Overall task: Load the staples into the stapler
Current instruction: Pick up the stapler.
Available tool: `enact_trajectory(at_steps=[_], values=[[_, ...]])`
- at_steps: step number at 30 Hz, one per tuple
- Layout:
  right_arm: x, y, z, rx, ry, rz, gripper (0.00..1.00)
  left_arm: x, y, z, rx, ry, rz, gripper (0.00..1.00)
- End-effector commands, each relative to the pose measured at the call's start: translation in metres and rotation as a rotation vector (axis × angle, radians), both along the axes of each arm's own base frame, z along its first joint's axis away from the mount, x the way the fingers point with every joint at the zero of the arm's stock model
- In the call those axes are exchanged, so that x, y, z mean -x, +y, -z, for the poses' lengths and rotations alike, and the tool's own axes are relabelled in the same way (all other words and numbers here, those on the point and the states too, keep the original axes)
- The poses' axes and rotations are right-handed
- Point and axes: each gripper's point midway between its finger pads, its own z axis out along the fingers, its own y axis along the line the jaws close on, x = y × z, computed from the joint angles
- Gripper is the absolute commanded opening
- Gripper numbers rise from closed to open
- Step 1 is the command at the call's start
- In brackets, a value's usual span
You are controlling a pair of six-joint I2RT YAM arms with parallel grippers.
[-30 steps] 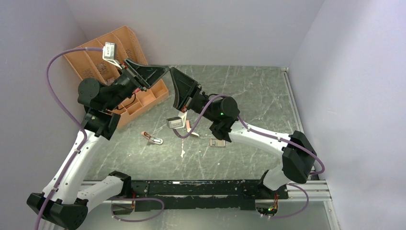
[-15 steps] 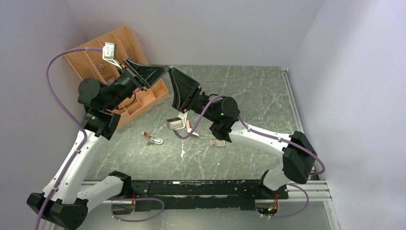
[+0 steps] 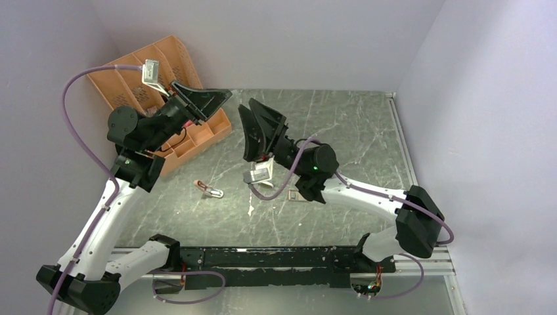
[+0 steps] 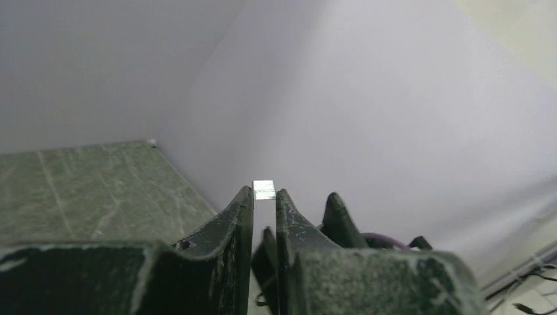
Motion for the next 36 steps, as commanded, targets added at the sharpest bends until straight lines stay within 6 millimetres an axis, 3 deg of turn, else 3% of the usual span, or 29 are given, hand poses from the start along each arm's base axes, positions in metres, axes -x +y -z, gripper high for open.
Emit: enact_trajectory(at_steps=[1,6,11,14,20,29,36], values=[[0.008,-0.044,-0.028,-0.333,0.317,-0.276,0.52,-0.001,0.010,-0.010,-0.090,-0.138,-0.100,0.07],[-0.009,-0.094,-0.010,-0.665,0.777,-0.430,0.49,-0.004,0.006,0.017,-0.209,-0.282,-0.117,0.07],[-0.021,-0.138,0.015,-0.860,1.045,-0.341,0.50,0.015,-0.017,0.060,-0.327,-0.482,0.033,0.07],[-0.023,-0.147,0.045,-0.863,1.202,-0.248,0.51,0.026,-0.035,0.101,-0.395,-0.547,0.142,0.07],[-0.012,-0.172,0.086,-0.880,1.309,-0.176,0.51,0.080,-0.083,0.191,-0.505,-0.734,0.401,0.07],[-0.007,-0.179,0.121,-0.856,1.377,-0.120,0.51,0.122,-0.120,0.300,-0.561,-0.754,0.583,0.07],[-0.007,-0.181,0.138,-0.835,1.391,-0.081,0.52,0.144,-0.143,0.351,-0.557,-0.732,0.681,0.07]])
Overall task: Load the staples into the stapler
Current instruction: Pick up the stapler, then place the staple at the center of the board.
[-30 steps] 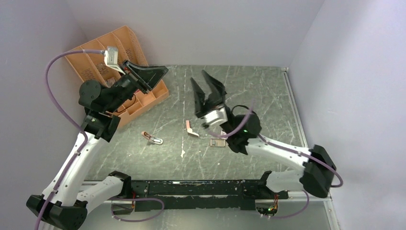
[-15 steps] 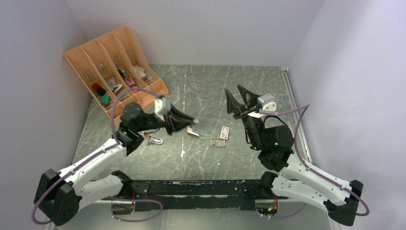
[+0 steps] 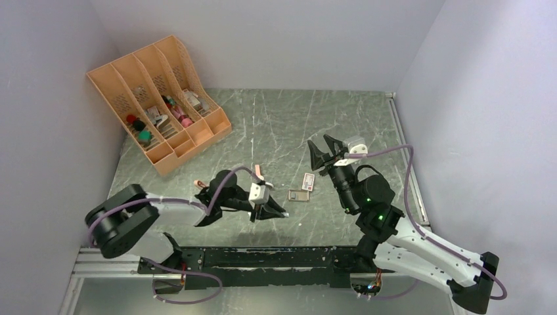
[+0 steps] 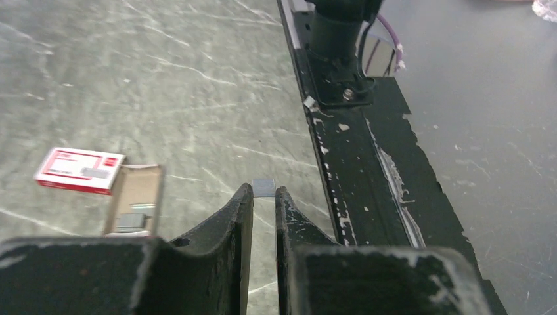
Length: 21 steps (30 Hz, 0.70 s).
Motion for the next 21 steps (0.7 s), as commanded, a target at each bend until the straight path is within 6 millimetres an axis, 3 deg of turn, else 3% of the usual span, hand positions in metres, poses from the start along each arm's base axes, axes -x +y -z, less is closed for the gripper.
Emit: enact_trajectory(at_steps=[1,7,14,21], values=[[0.000,-0.005,0.012,0.011,0.029,0.017,0.52,0.010,-0.013,-0.004,0.109,-0.114,0.043,0.07],[0.000,-0.010,0.021,0.028,0.038,0.034,0.52,0.021,-0.024,0.041,0.005,-0.105,0.065,0.07],[0.000,-0.009,0.030,0.047,0.055,0.032,0.53,0.020,-0.020,0.070,-0.063,-0.105,0.033,0.07],[-0.002,-0.005,0.033,0.061,0.060,0.027,0.53,0.019,-0.025,0.081,-0.130,-0.099,0.058,0.07]])
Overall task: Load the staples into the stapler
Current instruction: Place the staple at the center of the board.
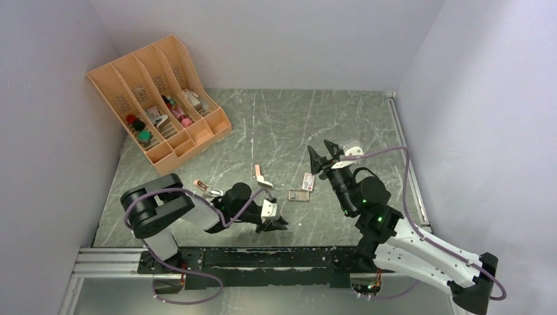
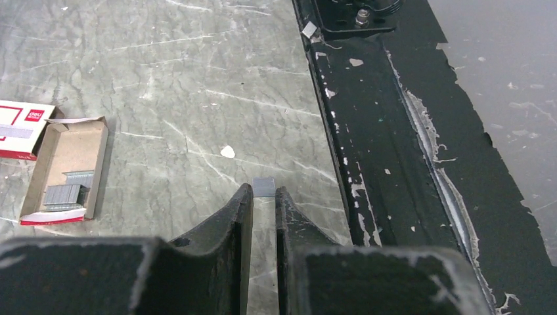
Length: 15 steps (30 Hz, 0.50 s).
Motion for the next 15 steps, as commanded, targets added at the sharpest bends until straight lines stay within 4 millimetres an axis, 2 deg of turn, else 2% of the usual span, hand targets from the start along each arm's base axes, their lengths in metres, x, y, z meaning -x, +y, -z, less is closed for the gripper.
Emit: enact_trajectory(at_steps=[1,15], values=[[-0.002,0.001,0.006,0.009,0.013,0.005,0.53,-0.003,-0.009,0.000,-0.013,-0.056,0.032,0.07],[-0.001,0.007,0.005,0.044,0.012,-0.025,0.54,-0.005,-0.010,0.027,-0.082,-0.025,0.021,0.09]])
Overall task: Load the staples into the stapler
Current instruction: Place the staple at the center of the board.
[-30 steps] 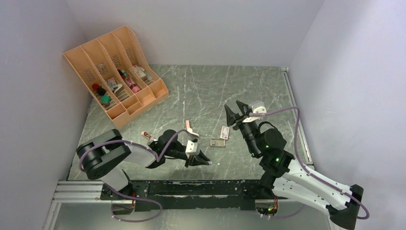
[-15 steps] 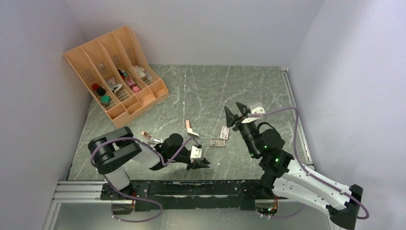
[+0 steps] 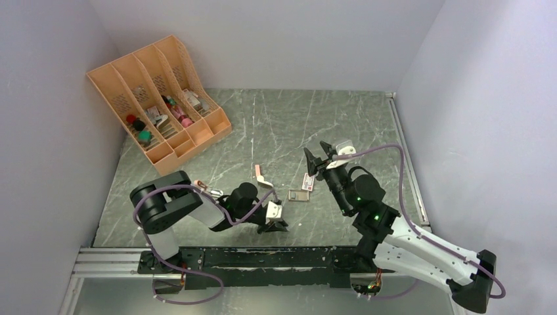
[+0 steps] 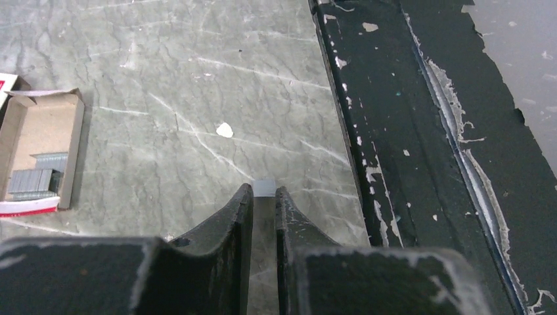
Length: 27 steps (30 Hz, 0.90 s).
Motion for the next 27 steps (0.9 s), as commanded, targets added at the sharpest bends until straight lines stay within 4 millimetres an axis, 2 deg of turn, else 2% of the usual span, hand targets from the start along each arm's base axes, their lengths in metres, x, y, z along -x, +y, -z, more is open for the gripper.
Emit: enact_trajectory(at_steps=[1,9,14,16,19,22,23,27], values=[[0.002,-0.002,-0.008,-0.005,-0.013,-0.006,0.54,-0.003,-0.011,-0.001,0.013,-0.026,0.015,0.10],[0.001,-0.002,-0.009,0.018,-0.022,-0.006,0.54,-0.003,-0.006,0.011,-0.040,-0.031,0.021,0.18],[0.002,-0.004,-0.004,0.021,-0.017,0.001,0.54,-0.004,-0.004,0.010,-0.044,-0.037,0.012,0.30],[0.002,-0.005,-0.002,0.014,-0.011,0.003,0.54,-0.004,-0.004,0.006,-0.036,-0.038,0.009,0.41],[0.003,-0.006,0.001,0.002,-0.001,0.005,0.54,-0.003,-0.003,-0.002,-0.023,-0.043,0.009,0.45],[0.003,-0.009,0.001,-0.016,0.005,0.016,0.54,-0.007,-0.003,-0.019,0.002,-0.070,-0.014,0.48],[0.003,-0.009,0.002,-0.016,0.009,0.017,0.54,-0.008,-0.003,-0.027,0.017,-0.083,-0.023,0.51],[0.001,-0.007,0.011,-0.015,0.056,0.026,0.54,-0.018,0.001,-0.075,0.104,-0.140,-0.098,0.56]])
